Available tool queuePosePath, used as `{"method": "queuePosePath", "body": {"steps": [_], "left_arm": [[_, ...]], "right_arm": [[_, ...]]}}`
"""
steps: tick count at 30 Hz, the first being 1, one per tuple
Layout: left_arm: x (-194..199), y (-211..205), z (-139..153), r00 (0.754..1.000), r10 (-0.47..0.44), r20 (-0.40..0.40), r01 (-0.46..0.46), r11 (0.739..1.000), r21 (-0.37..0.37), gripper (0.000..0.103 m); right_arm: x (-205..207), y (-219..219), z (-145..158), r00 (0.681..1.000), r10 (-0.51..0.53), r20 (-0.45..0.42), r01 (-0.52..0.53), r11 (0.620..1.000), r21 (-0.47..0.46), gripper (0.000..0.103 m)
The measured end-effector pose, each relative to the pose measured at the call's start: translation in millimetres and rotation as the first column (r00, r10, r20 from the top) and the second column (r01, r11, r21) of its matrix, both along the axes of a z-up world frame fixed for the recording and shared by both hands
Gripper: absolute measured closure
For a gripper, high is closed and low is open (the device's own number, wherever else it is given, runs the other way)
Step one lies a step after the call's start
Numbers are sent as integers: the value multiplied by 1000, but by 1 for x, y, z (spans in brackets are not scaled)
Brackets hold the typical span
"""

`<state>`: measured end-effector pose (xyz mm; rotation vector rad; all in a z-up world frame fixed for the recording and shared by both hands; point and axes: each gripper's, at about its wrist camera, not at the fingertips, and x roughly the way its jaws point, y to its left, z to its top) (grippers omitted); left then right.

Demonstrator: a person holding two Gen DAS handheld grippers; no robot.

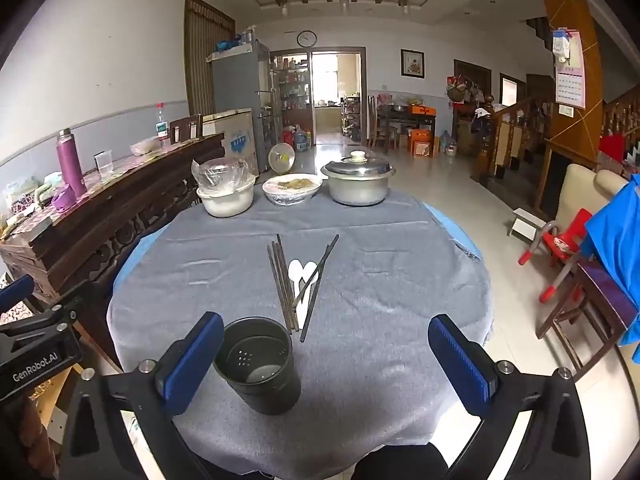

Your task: Organize utensils

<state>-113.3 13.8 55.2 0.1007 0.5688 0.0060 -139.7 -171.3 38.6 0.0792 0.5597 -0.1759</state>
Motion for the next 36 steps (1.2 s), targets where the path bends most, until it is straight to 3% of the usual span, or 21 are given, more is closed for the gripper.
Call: {"method": "queuePosePath", "body": {"steps": [30, 36], "left_arm": [[-6, -5, -6, 1000, -18, -13, 19, 1000, 15, 0], [2, -6, -10, 999, -19, -27, 19, 1000, 17, 0]], "right_arm": [[-2, -14, -10, 999, -33, -4, 33, 998, 45, 0], [2, -18, -9, 999, -34, -29, 36, 995, 94, 0]]}}
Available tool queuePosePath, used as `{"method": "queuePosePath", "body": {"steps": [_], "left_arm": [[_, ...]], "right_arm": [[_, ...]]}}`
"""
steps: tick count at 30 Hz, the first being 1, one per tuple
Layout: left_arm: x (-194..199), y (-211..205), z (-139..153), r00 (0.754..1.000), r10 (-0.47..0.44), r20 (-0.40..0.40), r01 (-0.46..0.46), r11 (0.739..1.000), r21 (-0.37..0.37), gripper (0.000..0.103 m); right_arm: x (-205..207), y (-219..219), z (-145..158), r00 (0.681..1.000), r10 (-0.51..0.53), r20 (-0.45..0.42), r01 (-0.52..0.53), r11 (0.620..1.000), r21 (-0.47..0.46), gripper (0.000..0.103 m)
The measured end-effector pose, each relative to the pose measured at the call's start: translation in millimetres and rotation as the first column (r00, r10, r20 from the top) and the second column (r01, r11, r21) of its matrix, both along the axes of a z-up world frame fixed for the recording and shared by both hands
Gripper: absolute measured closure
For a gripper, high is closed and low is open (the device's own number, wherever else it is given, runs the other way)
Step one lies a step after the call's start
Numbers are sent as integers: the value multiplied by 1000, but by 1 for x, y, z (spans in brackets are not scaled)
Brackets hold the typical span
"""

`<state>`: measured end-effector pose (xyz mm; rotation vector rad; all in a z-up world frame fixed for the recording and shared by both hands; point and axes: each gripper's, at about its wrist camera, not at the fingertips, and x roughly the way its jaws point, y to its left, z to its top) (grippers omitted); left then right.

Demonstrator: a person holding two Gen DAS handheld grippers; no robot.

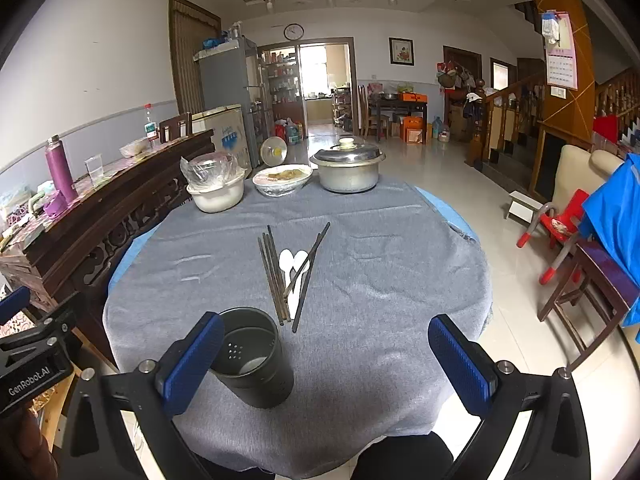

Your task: Organize utensils

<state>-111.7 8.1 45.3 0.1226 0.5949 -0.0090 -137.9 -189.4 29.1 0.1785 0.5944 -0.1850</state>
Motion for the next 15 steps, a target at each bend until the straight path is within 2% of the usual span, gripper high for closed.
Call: {"method": "queuePosePath", "body": {"steps": [5, 7, 11, 15], "left_arm": [[11, 0, -7, 1000, 1, -18, -1, 1000, -3, 0], [17, 0, -10, 1000, 0, -30, 0, 1000, -6, 0], [32, 2, -17, 999, -2, -53, 2, 1000, -8, 0], [59, 12, -27, 995, 2, -101, -5, 999, -36, 0]], "right_arm": [[7, -2, 2, 999, -4, -39, 4, 1000, 13, 0], [12, -4, 1, 1000, -6, 0, 6, 1000, 5, 0], [28, -9, 2, 1000, 4, 20, -4, 1000, 15, 0], [60, -29, 2, 999, 49, -14, -48, 995, 86, 0]]}}
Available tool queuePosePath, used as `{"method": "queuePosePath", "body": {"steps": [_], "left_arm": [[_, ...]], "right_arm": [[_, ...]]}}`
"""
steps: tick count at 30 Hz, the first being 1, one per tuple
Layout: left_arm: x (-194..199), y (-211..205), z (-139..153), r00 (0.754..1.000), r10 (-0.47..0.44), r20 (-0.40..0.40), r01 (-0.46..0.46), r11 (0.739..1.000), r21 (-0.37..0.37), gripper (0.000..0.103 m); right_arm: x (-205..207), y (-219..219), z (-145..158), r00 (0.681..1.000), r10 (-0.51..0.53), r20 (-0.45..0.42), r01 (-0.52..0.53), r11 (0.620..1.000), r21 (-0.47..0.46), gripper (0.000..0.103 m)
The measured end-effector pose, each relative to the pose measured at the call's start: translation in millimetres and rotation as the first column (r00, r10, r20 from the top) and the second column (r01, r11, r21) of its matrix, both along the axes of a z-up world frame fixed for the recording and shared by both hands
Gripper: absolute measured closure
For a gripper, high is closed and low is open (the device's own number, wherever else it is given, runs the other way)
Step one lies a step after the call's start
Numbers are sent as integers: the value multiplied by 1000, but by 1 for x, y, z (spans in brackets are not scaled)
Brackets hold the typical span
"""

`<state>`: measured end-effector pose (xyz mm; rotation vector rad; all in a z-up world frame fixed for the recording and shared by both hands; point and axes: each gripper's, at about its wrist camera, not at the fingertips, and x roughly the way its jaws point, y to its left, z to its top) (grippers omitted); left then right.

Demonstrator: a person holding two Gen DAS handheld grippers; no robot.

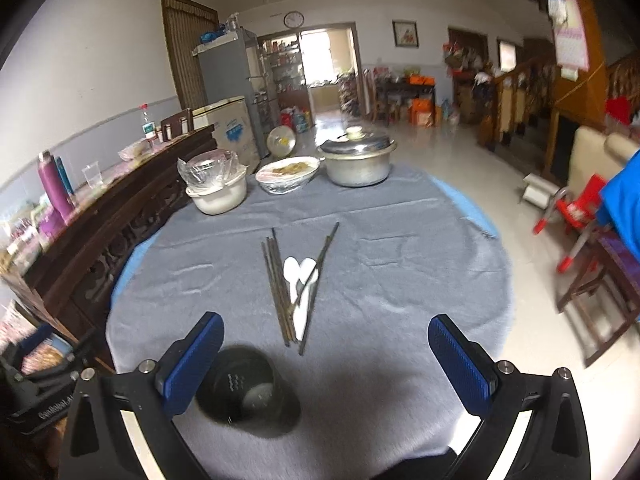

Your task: Organize utensils

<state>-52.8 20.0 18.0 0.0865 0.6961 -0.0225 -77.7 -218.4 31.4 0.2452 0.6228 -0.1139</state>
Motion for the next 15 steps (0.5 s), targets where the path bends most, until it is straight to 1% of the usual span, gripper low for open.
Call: {"method": "queuePosePath", "body": {"steps": [3, 4, 5, 7, 8, 10, 11, 12, 13, 14, 15], "left_arm": [[24, 10, -13, 998, 2, -58, -3, 1000, -21, 0], [34, 14, -18, 997, 0, -81, -3, 999, -32, 0], [42, 18, -23, 995, 2, -101, -6, 999, -39, 0], [53, 22, -30, 992, 2, -128, -9, 999, -53, 0], [60, 24, -34, 989, -2, -146, -8, 998, -67, 0], [75, 28, -42, 984, -9, -180, -9, 995, -99, 0], [83, 29, -46, 980, -16, -196, -7, 993, -115, 0], [89, 29, -50, 978, -23, -205, -3, 992, -126, 0], [95, 29, -52, 977, -31, -212, 2, 991, -135, 3], [102, 27, -55, 974, -44, -221, 12, 990, -143, 8], [110, 24, -58, 971, -59, -233, 25, 988, -149, 11]], "right_arm": [[40, -26, -5, 998, 40, -52, -35, 995, 94, 0], [57, -37, -9, 995, 64, -75, -53, 988, 145, 1], [76, -49, -15, 992, 83, -98, -61, 977, 206, 9], [105, -66, -26, 985, 95, -147, -53, 963, 265, 18], [121, -71, -28, 983, 115, -145, -67, 951, 301, 23], [157, -82, -40, 976, 147, -160, -82, 931, 356, 32], [175, -87, -47, 971, 153, -183, -75, 923, 376, 38], [194, -93, -59, 965, 149, -216, -53, 917, 395, 42], [208, -98, -68, 961, 145, -234, -37, 909, 415, 47], [227, -103, -79, 956, 138, -259, -12, 900, 436, 50], [239, -109, -90, 948, 126, -293, 17, 897, 441, 51]]}}
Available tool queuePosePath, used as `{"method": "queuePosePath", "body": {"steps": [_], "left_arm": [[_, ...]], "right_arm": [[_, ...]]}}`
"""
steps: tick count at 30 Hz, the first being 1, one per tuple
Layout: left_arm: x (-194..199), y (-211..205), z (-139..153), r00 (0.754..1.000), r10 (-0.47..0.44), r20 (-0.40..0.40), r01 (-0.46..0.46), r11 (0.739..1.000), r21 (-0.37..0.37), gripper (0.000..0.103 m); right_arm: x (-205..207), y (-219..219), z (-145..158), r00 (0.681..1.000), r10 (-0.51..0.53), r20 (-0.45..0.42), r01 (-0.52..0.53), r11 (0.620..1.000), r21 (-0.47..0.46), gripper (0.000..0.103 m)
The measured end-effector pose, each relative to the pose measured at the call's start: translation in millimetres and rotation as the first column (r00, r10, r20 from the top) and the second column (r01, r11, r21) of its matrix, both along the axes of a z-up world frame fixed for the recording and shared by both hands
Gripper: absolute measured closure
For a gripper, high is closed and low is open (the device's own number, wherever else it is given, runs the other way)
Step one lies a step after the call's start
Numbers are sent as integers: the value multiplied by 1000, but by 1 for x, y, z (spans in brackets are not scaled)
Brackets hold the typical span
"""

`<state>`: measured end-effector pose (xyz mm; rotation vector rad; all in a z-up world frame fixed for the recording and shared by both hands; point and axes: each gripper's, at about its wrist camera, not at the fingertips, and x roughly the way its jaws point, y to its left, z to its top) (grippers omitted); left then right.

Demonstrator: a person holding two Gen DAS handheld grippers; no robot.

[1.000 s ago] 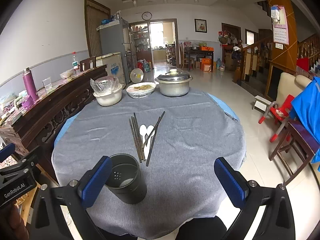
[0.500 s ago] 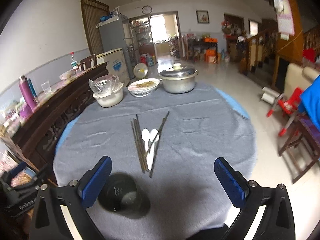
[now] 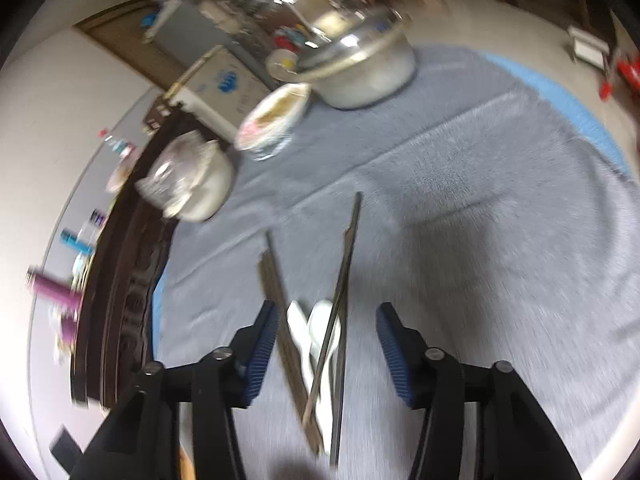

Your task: Organize utensils

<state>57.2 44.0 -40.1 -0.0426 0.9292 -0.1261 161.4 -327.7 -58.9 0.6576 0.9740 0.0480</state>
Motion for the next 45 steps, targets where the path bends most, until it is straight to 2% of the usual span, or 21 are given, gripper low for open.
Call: {"method": "queuePosePath", "body": {"steps": [3, 5, 10, 12, 15, 17, 19, 22, 26, 31, 33, 37, 39, 40, 42, 45], "left_arm": [[27, -7, -8, 998, -44, -48, 42, 998, -40, 30], [40, -11, -9, 996, -65, -61, 62, 996, -57, 44], [84, -23, -10, 993, -99, -64, 96, 994, -56, 60], [107, -28, -12, 991, -108, -74, 103, 993, -59, 60], [136, -36, -13, 988, -124, -95, 118, 991, -70, 62], [158, -45, -15, 982, -152, -113, 142, 985, -97, 62], [182, -57, -19, 975, -163, -149, 143, 980, -136, 62], [213, -78, -26, 960, -185, -211, 139, 967, -215, 62], [247, -114, -35, 942, -197, -273, 128, 960, -251, 62], [278, -143, -58, 909, -174, -379, 81, 965, -249, 62], [285, -151, -66, 898, -148, -414, 63, 975, -211, 62], [289, -157, -71, 895, -125, -429, 32, 976, -216, 62], [289, -166, -76, 888, -129, -442, 52, 982, -183, 72], [289, -170, -79, 879, -133, -458, 59, 983, -174, 80], [289, -176, -79, 888, -127, -443, 76, 988, -131, 84], [288, -184, -81, 899, -116, -421, 89, 992, -84, 96]], "right_arm": [[42, -16, -27, 996, -59, -62, 63, 996, 61, 52], [68, -19, -39, 993, -73, -88, 80, 993, 81, 56], [122, -13, -60, 979, -103, -175, 107, 994, 11, 67], [137, -7, -66, 973, -98, -208, 94, 995, -28, 70], [153, 5, -63, 973, -102, -205, 78, 989, -124, 80], [157, 14, -61, 971, -102, -218, 57, 977, -204, 94], [159, 23, -59, 972, -80, -220, 21, 966, -258, 96], [153, 22, -57, 980, -60, -189, 11, 969, -248, 97], [125, 7, -46, 996, -47, -77, 33, 984, -175, 97], [78, -8, -20, 999, -10, 34, 14, 993, -120, 97], [59, -15, -9, 997, -6, 81, 15, 993, -115, 97], [26, -30, 7, 991, -16, 131, 29, 995, -99, 97], [13, -35, 8, 990, -26, 139, 37, 996, -78, 97], [7, -39, 8, 989, -30, 143, 39, 998, -58, 97], [-5, -43, 9, 987, -38, 156, 43, 999, -29, 97], [-20, -47, 10, 983, -51, 176, 52, 999, -1, 97]]}}
